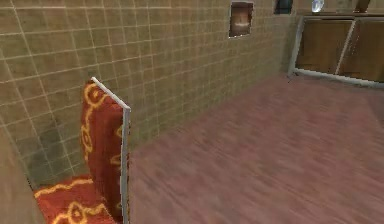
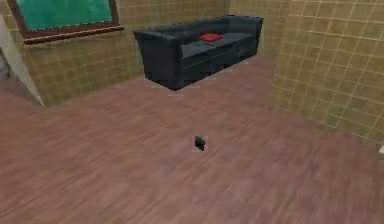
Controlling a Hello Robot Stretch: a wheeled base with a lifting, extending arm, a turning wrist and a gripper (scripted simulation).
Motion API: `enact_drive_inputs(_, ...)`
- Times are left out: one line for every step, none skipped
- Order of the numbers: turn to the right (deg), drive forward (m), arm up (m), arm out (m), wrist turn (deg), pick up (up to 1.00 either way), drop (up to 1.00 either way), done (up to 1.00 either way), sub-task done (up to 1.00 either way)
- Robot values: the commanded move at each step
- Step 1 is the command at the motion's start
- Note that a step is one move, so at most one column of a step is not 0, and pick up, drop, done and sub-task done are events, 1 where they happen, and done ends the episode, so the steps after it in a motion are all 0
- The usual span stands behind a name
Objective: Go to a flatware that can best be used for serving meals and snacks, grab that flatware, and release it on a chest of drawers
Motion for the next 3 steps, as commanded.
enact_drive_inputs(0.0, 0.65, 0.00, 0.00, 0.0, 0.00, 0.00, 0.00, 0.00)
enact_drive_inputs(45.0, 0.00, 0.00, 0.00, 0.0, 0.00, 0.00, 0.00, 0.00)
enact_drive_inputs(45.0, 0.00, 0.00, 0.00, 0.0, 0.00, 0.00, 0.00, 0.00)
